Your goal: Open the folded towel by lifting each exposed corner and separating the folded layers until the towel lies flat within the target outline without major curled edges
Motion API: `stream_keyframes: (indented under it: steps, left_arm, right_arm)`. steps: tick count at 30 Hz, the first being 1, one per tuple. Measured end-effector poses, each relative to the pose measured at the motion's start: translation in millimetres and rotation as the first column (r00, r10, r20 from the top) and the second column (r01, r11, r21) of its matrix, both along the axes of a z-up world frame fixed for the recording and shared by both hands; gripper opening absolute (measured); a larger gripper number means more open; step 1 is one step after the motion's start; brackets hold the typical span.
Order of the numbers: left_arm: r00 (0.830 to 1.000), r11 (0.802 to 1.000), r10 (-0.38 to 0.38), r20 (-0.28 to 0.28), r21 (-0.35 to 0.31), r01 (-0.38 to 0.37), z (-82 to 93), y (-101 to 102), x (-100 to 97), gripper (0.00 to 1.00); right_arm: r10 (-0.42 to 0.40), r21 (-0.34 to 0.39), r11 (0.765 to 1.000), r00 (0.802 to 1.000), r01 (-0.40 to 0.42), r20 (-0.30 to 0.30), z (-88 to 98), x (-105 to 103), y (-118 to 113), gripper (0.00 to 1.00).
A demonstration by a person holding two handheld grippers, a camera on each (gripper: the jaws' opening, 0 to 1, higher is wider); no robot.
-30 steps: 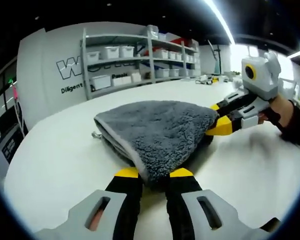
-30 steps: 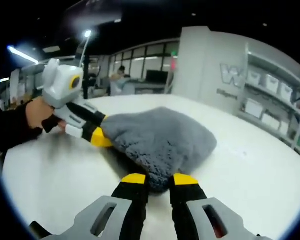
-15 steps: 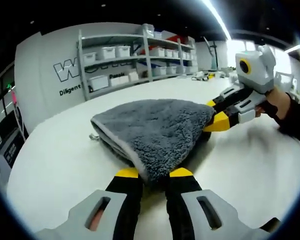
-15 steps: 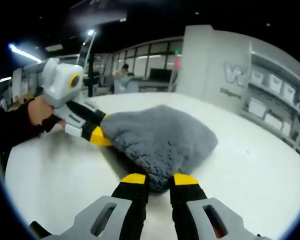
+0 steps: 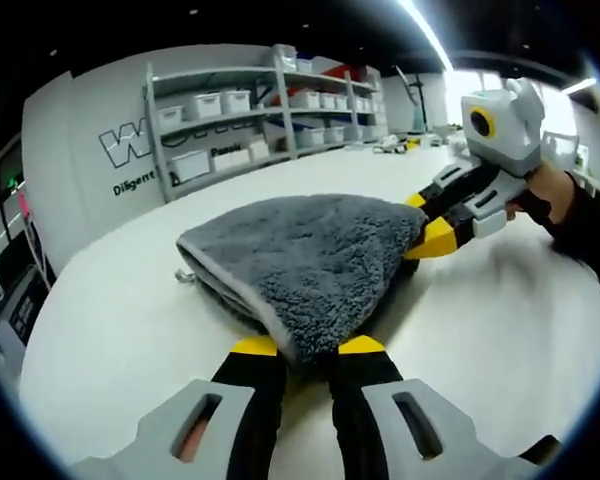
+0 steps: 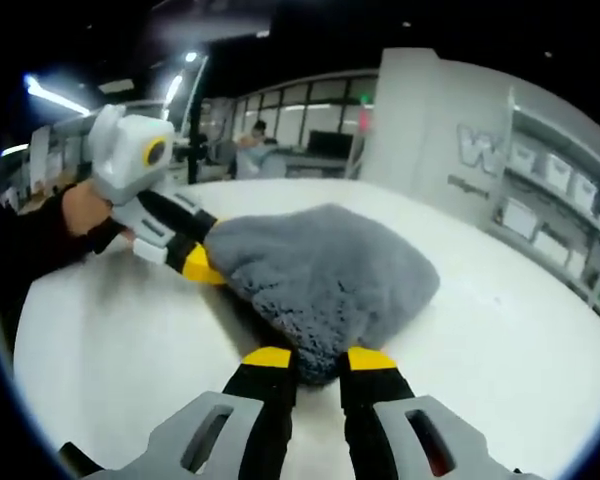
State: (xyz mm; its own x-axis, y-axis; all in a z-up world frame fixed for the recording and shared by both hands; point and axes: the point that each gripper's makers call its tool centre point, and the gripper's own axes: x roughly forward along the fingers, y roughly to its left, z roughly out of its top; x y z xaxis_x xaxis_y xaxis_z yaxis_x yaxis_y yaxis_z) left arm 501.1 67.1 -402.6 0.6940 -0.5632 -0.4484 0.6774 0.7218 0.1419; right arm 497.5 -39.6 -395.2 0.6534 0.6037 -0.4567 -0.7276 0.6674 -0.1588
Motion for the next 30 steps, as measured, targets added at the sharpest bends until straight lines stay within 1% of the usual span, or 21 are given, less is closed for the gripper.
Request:
stream_keyframes:
  steps: [6,13,18,23,30]
  left_arm:
    - [1.0,1.0,0.002,0.012,0.01,-0.002,-1.0,0.6,-4.3,0.15]
    - [1.0,1.0,-0.002,0.02,0.013,0.002,-1.2,0.2,-14.1,0.15]
    - [1.0,1.0,-0.006,0.012,-0.001,0.006,-1.5,-0.4,-22.0,0.15]
    - [1.0,1.0,-0.01,0.017,-0.003,0.01,-1.9,-0.6,-28.4,0.15]
    - [1.0,1.0,-0.017,0.017,0.0,0.017,-1.4,-0.4,-30.4,0.15]
  right_arm:
    - [0.005,-0.02,1.0,1.0,-0.004,0.003,-1.3,-6.2,0.4,0.12]
    - [0.012,-0.017,1.0,1.0,-0.013,-0.006,-2.3,-15.0,0.0,0.12]
    - [0.024,-0.019,1.0,1.0,-0.024,-0.009,-3.0,-20.1,-1.3,0.12]
    - [0.033,-0.025,0.999,0.999,-0.033,-0.013,-3.0,-26.2,-0.5,0.12]
    - [0.04,-0.036,0.999,0.999,-0.04,-0.01,-3.2,-30.8,-0.9,0.12]
